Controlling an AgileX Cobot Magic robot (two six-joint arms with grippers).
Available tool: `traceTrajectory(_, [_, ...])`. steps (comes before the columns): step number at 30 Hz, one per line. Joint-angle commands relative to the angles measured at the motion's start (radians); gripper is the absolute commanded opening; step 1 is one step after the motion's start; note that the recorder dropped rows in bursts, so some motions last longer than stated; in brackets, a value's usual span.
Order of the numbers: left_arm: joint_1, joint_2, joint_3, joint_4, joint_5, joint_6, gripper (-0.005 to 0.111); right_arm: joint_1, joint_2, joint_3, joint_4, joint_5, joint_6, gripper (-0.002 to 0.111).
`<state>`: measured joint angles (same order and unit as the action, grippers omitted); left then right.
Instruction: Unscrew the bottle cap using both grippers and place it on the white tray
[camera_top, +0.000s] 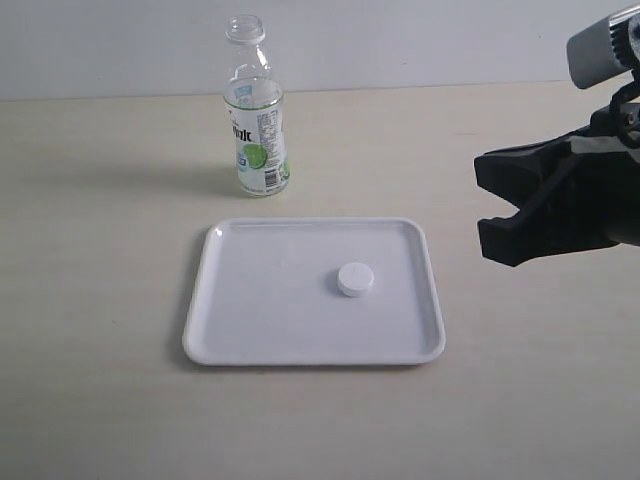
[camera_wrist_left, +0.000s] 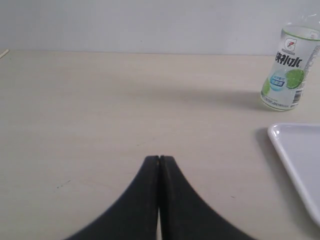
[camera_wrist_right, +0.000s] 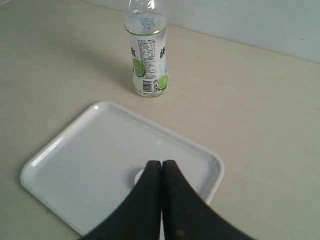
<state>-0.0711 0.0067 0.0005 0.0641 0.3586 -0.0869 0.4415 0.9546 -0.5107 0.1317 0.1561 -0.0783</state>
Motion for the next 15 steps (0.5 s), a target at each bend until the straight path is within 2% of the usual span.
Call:
traceTrajectory(1, [0.004,-0.007,0.000,0.003,-0.002,0.004,0.000,0.000,-0.004,0.005,0.000,-0.012,0.000,0.000])
traceTrajectory(15, [0.004,-0.007,0.000,0.003,-0.002,0.004,0.000,0.000,-0.002,0.005,-0.030,-0.042,-0.006,0.000])
